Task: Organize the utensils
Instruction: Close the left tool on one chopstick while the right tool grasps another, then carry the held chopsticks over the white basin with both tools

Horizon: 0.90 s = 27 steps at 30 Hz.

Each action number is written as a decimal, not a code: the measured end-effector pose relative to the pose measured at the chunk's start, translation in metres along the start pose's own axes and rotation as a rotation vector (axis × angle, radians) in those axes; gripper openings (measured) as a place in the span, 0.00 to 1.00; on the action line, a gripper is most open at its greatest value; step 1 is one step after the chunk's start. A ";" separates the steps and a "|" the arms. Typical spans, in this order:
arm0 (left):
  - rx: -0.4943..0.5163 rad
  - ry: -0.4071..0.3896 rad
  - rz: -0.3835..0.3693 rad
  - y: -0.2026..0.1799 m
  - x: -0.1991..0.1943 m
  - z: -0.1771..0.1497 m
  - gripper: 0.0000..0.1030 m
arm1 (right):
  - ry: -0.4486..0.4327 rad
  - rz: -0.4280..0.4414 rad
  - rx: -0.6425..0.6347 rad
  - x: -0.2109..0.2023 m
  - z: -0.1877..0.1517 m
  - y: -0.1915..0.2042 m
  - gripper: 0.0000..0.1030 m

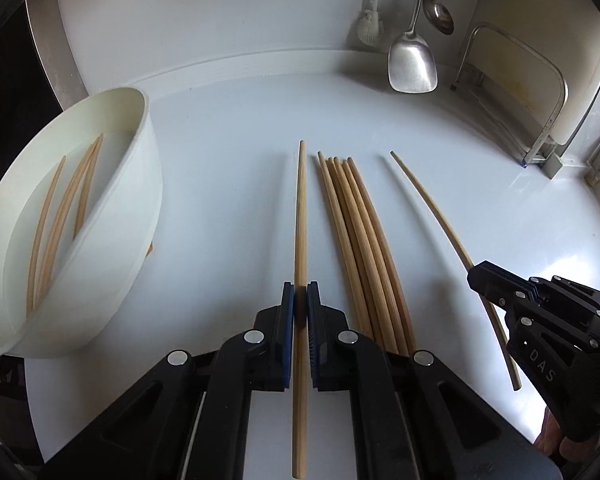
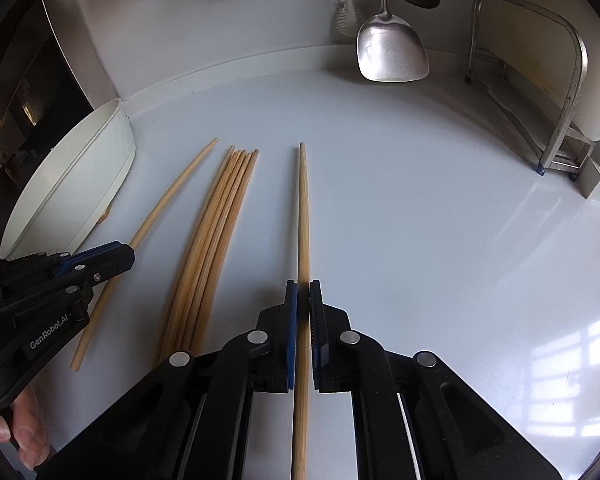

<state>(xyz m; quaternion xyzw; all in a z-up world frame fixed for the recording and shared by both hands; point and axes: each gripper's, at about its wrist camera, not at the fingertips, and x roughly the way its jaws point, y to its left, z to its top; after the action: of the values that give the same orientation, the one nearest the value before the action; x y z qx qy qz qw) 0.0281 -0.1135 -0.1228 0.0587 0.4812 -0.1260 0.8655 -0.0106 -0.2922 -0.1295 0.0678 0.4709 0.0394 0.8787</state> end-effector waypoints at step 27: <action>-0.140 -0.150 -0.011 0.202 -0.107 0.063 0.07 | -0.087 0.132 -0.124 -0.042 0.089 0.215 0.06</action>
<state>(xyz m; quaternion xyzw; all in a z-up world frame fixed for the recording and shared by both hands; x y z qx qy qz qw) 0.0814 0.0842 -0.0029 -0.0139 0.4229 -0.1008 0.9004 0.0392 -0.0927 -0.0132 0.0460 0.4235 0.1230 0.8963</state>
